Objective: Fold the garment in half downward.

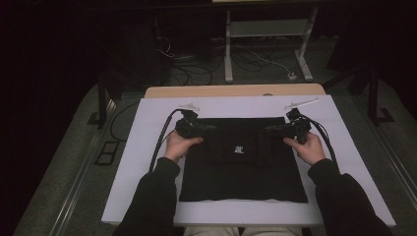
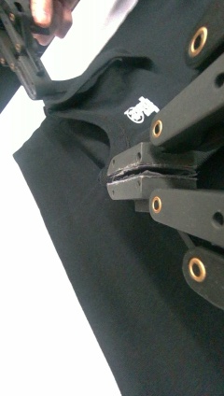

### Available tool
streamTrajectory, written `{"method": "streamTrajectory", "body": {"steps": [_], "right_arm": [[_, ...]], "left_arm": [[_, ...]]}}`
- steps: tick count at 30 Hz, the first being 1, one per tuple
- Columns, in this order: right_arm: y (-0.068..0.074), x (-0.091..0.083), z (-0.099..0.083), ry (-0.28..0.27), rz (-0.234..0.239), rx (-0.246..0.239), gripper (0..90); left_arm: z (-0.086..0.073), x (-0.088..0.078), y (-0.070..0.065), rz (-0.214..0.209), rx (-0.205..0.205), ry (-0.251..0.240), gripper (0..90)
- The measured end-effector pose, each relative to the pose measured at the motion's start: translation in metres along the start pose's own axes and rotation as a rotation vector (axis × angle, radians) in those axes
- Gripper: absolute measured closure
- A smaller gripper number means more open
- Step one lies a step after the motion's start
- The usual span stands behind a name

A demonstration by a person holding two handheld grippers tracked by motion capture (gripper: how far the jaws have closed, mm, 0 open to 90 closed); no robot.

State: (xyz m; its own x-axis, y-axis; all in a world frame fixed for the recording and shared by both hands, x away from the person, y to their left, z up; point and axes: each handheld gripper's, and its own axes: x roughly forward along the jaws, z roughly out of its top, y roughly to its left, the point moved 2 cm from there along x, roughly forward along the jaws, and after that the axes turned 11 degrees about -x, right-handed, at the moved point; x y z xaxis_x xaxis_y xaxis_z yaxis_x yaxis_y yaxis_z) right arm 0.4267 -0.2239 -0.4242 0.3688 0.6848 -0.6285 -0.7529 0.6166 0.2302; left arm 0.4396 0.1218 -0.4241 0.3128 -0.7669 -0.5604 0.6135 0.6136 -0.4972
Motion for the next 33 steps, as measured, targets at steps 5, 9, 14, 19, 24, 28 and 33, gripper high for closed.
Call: {"method": "streamTrajectory", "body": {"steps": [5, 9, 14, 19, 24, 28, 33], "right_arm": [[0.005, -0.004, -0.003, -0.018, 0.016, 0.022, 83.6], [0.011, -0.007, -0.006, -0.025, 0.024, 0.021, 83.6], [0.016, -0.011, -0.01, -0.039, 0.034, 0.035, 83.5], [0.019, -0.015, -0.013, -0.047, 0.041, 0.041, 83.6], [0.022, -0.019, -0.015, -0.055, 0.051, 0.049, 83.6], [0.027, -0.02, -0.018, -0.054, 0.057, 0.048, 83.6], [0.032, -0.023, -0.021, -0.057, 0.061, 0.055, 83.5]], "left_arm": [[-0.004, -0.003, -0.008, -0.018, 0.007, -0.006, 86.3], [-0.006, -0.007, -0.012, -0.023, 0.014, -0.019, 86.3], [-0.01, -0.014, -0.014, -0.026, 0.002, -0.032, 86.2], [-0.015, -0.019, -0.014, -0.023, 0.001, -0.031, 86.2], [-0.019, -0.022, -0.018, -0.032, -0.001, -0.037, 86.2], [-0.022, -0.024, -0.023, -0.037, 0.006, -0.036, 86.1], [-0.027, -0.026, -0.026, -0.038, 0.011, -0.028, 85.9]]}}
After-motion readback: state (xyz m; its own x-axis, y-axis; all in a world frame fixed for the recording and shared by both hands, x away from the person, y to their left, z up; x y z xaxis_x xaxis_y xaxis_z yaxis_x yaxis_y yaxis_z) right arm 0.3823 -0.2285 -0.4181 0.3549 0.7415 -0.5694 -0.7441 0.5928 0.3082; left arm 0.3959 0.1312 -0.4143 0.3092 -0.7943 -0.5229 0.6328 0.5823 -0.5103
